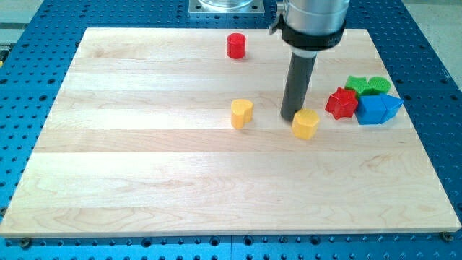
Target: Slide the hexagon below the blue cube
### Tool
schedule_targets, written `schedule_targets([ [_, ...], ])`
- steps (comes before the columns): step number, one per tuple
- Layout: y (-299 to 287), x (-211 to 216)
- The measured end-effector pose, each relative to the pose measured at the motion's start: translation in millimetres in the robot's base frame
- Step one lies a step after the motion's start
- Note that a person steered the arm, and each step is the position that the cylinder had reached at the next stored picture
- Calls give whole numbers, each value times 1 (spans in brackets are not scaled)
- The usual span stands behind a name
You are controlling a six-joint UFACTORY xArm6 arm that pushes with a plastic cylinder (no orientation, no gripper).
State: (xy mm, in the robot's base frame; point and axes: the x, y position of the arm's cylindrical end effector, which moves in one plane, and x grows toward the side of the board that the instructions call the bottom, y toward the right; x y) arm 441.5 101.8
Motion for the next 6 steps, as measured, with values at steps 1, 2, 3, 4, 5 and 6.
schedule_targets([
  [1,0,2],
  [2,-1,2],
  [3,-24,6],
  [4,-49,16],
  [5,-30,16],
  [6,31,17],
])
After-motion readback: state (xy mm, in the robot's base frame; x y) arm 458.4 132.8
